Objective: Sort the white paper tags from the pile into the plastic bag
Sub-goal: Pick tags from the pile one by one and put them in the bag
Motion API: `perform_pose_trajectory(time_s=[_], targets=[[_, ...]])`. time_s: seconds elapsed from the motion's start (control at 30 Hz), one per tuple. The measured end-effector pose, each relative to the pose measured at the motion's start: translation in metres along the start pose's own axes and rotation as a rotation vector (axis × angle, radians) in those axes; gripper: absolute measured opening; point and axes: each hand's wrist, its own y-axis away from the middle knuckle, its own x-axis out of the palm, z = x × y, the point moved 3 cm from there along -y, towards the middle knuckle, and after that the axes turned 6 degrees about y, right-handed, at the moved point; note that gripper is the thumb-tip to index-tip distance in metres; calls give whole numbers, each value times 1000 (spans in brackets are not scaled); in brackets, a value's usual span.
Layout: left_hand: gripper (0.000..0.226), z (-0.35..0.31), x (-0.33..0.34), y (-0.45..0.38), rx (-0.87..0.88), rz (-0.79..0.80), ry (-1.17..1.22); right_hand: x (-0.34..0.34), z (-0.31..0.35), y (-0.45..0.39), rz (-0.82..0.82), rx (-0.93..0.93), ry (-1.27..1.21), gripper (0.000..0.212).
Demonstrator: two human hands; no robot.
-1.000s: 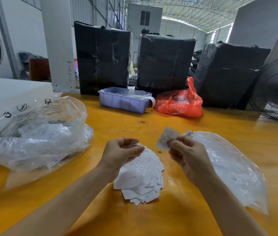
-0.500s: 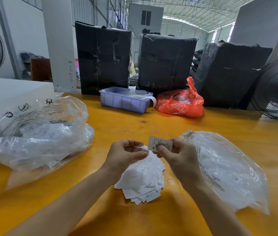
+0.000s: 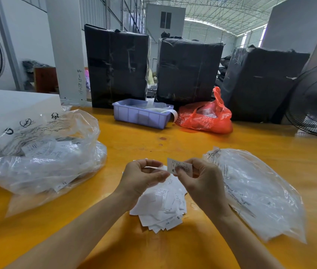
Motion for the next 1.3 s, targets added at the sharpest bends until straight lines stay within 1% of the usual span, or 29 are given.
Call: perform_pose_trajectory(time_s=[0.13,0.2,0.3,0.4,0.47,0.53,0.6,0.63,0.7,0.8,0.87,0.93,1.03,1.1,1.17,1.2,1.27,1.3], targets=[[30,1,0,1,5,1,-15,1,0,1,54,-26,52,6],[29,1,-1,0,18,-3,-25,2,-1,0,116,8,37,7],[26,1,-1,0,40,2,-62,6,-4,1,269,124,-40,8],[25,0,0,1,71,15,-121,8,-9,1,441,243,-65,4],[23,1,0,1,85,17,-166,8,-11,2,536,289,-42,15],[21,2,0,1,88,28,-200,8,-11,2,578,307,-62,30],[19,2,2,2,86,55,-207,8,-12,1,547,317,-116,41],[18,3,2,3,87,65,-199,7,-13,0,508,315,-135,41],[15,4,2,2,90,55,-168,8,-13,-1,416,285,-151,29],[3,4,2,1,75,-7,-64,9,-12,0,303,231,-160,7],[8,6,3,2,38,-51,9,11,-10,3,255,206,-170,4],[15,10,5,3,-27,-79,105,13,-7,5,209,185,-163,6],[15,12,10,5,-155,-115,283,13,-5,5,134,178,-173,9],[23,11,11,6,-205,-130,366,11,-4,5,111,153,-130,12],[36,9,11,7,-206,-119,387,11,0,5,156,113,-110,19],[37,8,11,7,-195,-102,393,12,3,6,193,98,-138,25],[33,6,11,7,-174,-64,411,13,7,8,239,86,-212,36],[30,6,11,7,-167,-52,419,13,7,8,240,95,-240,38]])
